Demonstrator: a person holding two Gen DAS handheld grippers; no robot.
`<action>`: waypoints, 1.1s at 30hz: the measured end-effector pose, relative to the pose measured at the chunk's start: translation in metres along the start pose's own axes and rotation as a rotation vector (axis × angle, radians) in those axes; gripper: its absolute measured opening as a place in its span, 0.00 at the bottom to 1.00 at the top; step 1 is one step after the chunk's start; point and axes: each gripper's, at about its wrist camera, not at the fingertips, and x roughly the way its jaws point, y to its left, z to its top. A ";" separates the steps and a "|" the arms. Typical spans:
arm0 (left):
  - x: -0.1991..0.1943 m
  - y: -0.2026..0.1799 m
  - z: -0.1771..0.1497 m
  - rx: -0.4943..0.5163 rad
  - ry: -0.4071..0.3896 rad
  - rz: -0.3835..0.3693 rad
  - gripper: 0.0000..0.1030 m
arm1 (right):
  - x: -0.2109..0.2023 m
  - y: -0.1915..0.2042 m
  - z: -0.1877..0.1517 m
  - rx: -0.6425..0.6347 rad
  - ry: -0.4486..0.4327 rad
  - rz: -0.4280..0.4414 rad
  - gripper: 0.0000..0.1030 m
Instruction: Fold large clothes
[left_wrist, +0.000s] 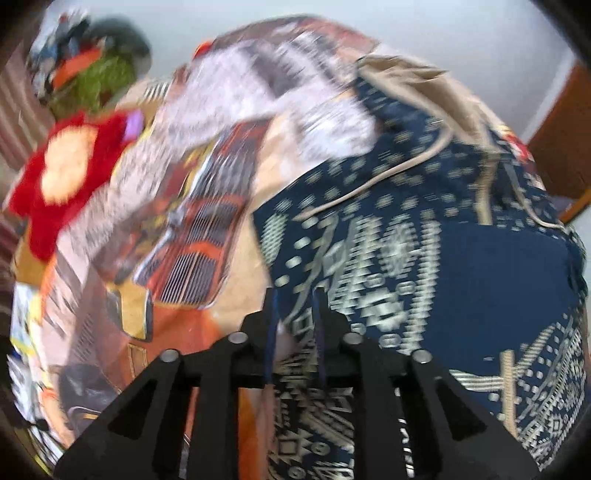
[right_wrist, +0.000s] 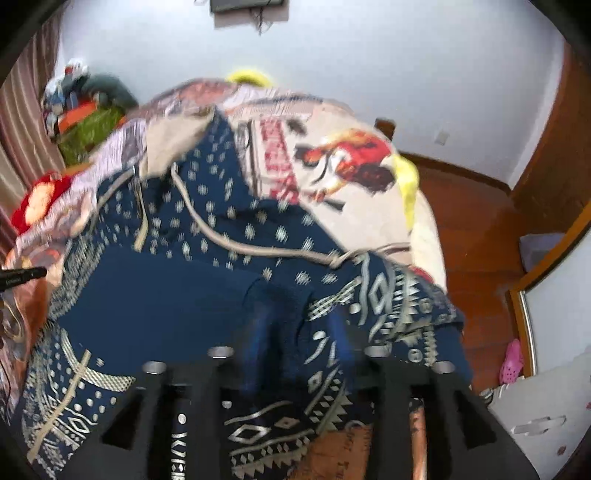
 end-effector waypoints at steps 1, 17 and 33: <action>-0.004 -0.010 0.006 0.023 -0.016 -0.003 0.32 | -0.010 -0.004 0.000 0.009 -0.038 -0.003 0.58; 0.021 -0.204 0.022 0.301 0.039 -0.132 0.72 | -0.043 -0.142 -0.037 0.264 0.030 -0.050 0.88; 0.067 -0.254 0.027 0.322 0.083 -0.180 0.75 | 0.061 -0.210 -0.091 0.733 0.234 0.272 0.88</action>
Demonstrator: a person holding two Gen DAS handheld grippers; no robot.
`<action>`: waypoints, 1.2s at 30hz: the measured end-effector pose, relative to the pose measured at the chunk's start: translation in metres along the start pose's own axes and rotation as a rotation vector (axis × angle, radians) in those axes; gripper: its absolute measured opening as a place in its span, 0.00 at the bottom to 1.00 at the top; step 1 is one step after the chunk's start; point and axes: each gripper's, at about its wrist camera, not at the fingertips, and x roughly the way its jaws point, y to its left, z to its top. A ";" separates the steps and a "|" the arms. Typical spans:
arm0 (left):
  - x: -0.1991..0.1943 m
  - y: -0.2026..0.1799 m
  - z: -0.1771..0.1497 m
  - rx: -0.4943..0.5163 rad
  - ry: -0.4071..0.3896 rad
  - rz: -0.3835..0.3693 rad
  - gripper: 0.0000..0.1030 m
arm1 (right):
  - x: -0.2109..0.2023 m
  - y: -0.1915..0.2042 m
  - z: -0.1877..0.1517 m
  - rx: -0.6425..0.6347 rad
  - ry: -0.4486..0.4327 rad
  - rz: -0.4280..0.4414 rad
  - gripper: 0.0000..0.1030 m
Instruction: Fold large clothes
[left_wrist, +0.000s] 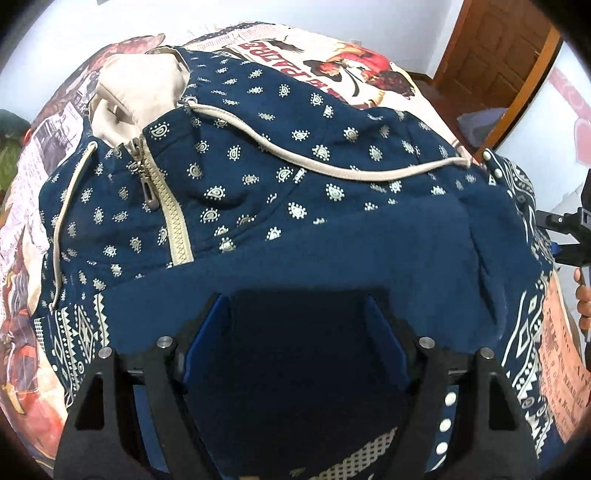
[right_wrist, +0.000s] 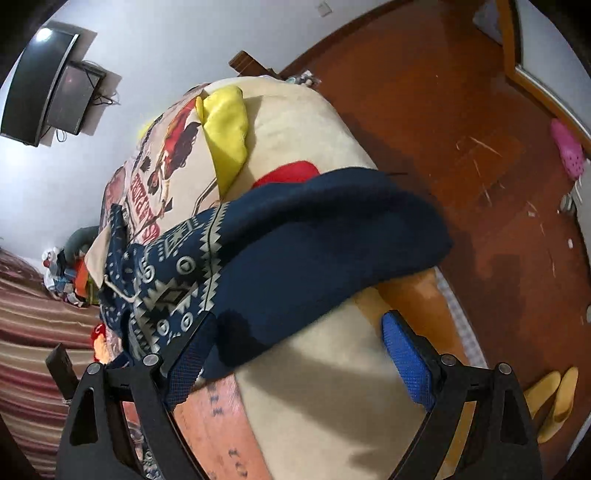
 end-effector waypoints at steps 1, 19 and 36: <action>0.001 -0.001 0.001 -0.002 -0.006 0.002 0.76 | 0.003 0.001 0.002 -0.006 -0.011 0.002 0.88; -0.016 0.005 -0.002 -0.004 -0.030 0.028 0.77 | -0.021 0.030 0.027 -0.037 -0.263 0.002 0.07; -0.118 0.064 -0.024 -0.084 -0.187 0.034 0.77 | -0.087 0.234 -0.053 -0.527 -0.364 0.162 0.06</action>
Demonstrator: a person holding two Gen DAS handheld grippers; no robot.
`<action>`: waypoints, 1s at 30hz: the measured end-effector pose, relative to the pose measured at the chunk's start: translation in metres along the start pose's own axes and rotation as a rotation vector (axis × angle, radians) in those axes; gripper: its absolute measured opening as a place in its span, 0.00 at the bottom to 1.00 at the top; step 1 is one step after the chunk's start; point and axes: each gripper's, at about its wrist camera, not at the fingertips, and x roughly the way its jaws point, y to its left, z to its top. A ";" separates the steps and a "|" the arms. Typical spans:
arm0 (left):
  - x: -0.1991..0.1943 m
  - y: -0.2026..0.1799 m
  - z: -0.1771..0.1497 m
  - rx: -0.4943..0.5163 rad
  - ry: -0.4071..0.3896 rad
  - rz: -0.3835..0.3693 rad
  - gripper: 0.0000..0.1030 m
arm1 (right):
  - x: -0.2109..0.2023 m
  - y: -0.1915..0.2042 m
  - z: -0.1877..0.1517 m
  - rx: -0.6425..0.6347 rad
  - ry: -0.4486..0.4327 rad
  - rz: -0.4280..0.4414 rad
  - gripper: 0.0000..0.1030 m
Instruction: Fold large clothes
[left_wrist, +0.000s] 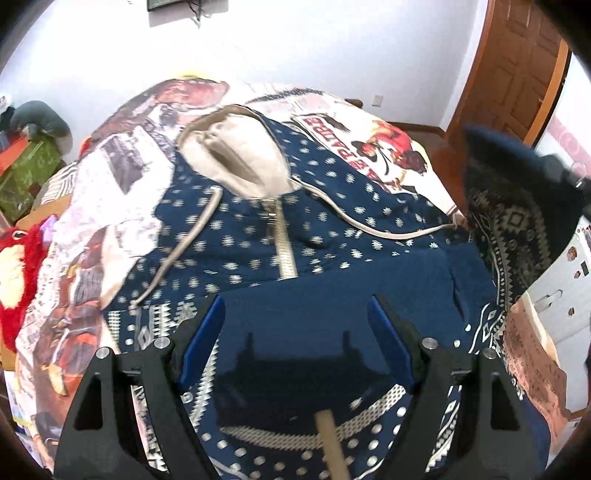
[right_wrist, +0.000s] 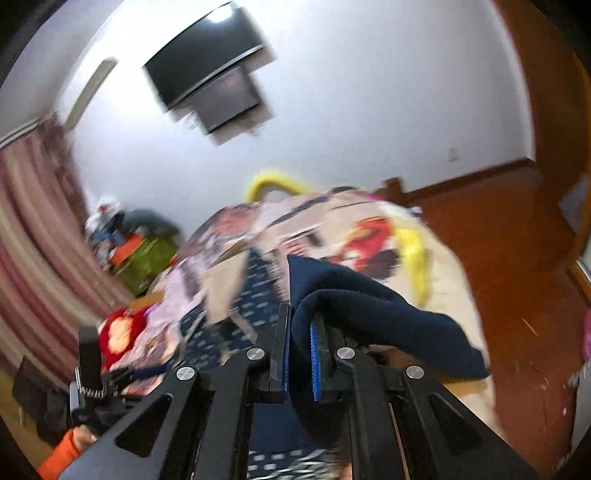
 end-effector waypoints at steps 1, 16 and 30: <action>-0.005 0.004 -0.002 -0.003 -0.004 0.002 0.77 | 0.009 0.014 -0.006 -0.021 0.023 0.011 0.06; -0.038 0.035 -0.041 0.029 0.011 0.051 0.77 | 0.117 0.058 -0.117 -0.060 0.417 -0.095 0.08; -0.044 -0.029 -0.006 0.137 -0.035 -0.003 0.77 | 0.013 0.044 -0.076 -0.108 0.208 -0.115 0.69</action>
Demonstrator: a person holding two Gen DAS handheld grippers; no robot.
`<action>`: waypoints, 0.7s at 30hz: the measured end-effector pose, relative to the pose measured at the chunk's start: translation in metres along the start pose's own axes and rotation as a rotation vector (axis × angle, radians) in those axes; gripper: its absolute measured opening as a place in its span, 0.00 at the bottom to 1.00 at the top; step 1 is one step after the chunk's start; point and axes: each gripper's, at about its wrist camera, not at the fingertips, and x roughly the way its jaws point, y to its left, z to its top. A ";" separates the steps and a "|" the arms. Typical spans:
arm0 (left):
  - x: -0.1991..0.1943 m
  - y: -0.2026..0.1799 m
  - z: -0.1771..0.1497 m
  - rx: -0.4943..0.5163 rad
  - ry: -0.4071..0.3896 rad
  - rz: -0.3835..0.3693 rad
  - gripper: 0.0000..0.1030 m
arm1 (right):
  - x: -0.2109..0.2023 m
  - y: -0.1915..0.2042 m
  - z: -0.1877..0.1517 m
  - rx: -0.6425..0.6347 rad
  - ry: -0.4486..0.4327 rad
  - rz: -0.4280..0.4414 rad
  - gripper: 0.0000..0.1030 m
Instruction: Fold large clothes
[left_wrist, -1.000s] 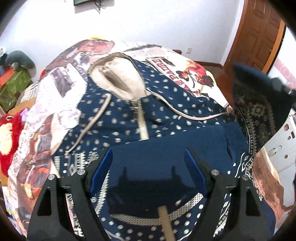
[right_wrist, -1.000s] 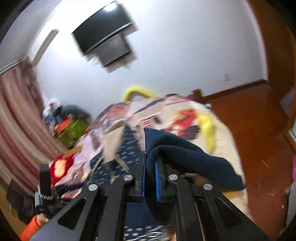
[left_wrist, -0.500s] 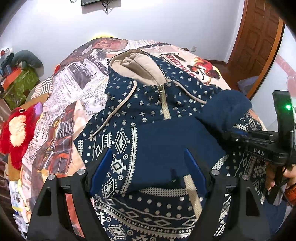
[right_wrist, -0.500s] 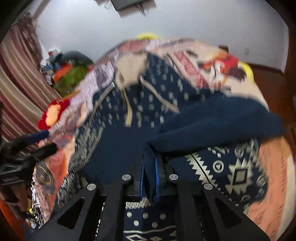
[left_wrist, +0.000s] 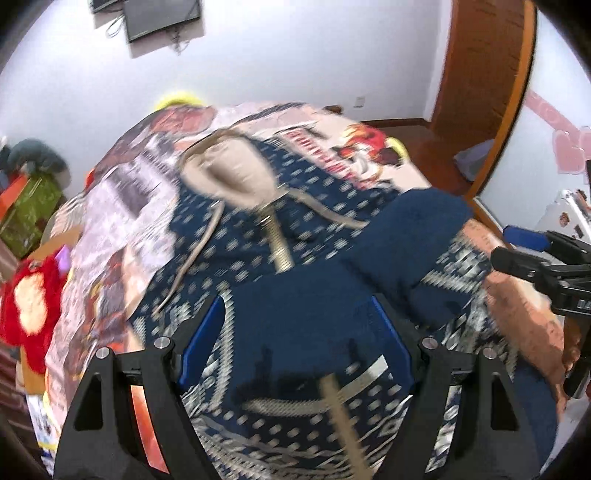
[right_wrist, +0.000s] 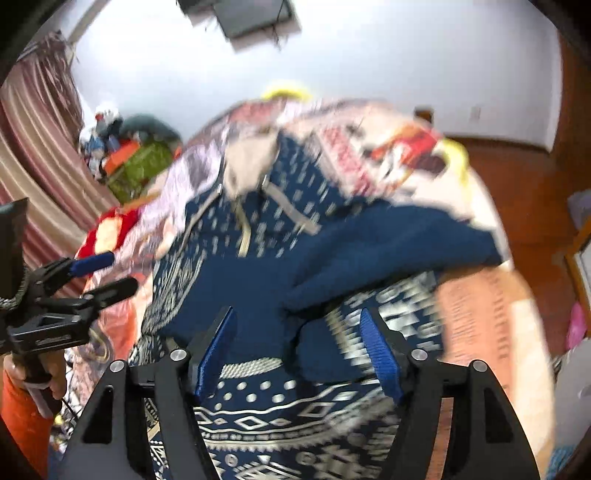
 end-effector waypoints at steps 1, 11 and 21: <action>0.004 -0.010 0.008 0.009 0.001 -0.020 0.77 | -0.008 -0.006 0.002 0.000 -0.022 -0.009 0.73; 0.094 -0.135 0.068 0.195 0.101 -0.127 0.77 | -0.067 -0.078 0.011 -0.094 -0.202 -0.324 0.81; 0.179 -0.220 0.077 0.365 0.152 -0.077 0.58 | -0.057 -0.110 -0.011 -0.142 -0.172 -0.415 0.82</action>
